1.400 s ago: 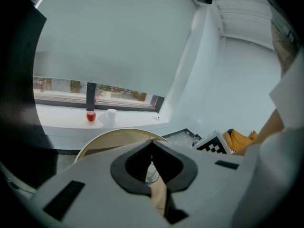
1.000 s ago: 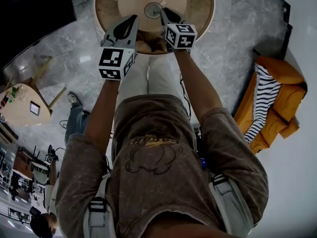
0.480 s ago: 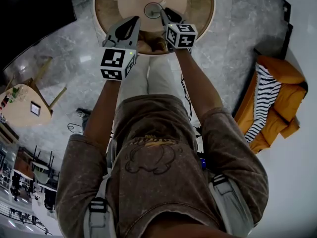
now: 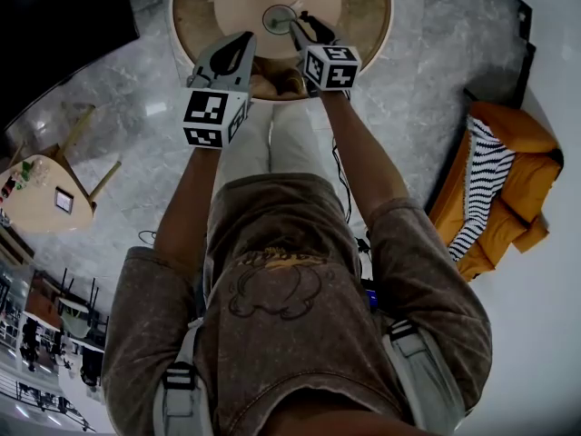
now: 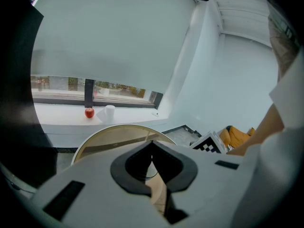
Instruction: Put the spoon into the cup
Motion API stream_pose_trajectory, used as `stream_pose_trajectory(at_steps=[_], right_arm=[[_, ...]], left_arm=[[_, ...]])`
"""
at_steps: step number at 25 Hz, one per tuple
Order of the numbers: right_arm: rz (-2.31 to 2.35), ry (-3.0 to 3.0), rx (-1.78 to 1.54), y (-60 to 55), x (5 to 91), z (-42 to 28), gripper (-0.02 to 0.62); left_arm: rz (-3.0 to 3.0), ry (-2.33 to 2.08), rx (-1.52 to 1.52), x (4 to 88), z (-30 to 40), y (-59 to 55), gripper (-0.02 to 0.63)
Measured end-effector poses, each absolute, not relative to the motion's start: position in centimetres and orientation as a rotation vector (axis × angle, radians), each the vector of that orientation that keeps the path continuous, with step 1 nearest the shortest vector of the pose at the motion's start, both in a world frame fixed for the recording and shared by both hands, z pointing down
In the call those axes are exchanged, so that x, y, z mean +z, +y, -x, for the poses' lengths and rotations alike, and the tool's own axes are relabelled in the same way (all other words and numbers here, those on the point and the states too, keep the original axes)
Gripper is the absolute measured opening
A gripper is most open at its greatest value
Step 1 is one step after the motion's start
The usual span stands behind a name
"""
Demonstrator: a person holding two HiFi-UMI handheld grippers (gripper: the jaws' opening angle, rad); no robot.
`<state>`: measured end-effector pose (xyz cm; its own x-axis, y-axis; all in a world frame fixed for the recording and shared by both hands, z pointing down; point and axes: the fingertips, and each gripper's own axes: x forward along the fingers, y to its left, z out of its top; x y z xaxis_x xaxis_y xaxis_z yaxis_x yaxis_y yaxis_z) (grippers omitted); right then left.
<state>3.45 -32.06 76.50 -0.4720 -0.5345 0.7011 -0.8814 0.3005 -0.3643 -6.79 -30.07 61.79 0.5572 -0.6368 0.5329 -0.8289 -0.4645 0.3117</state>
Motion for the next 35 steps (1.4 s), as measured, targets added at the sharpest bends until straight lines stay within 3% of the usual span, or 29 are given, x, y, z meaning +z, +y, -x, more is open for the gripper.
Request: stream_pose_trajectory(at_steps=[12, 22, 35], right_arm=[[-1.264, -2.133, 1.030, -31.2, 74.7, -4.0, 0.202], [-1.215, -2.232, 0.962, -29.1, 68.3, -3.4, 0.066], [-1.120, -2.376, 0.901, -25.8, 57.4, -2.3, 0.018]], left_arm=[[-2.255, -1.169, 0.458, 60.7, 6.4, -30.1, 0.018], [-2.285, -1.151, 0.455, 56.9, 6.5, -29.6, 0.018], [-2.325, -1.100, 0.430, 50.8, 5.3, -27.5, 0.018]])
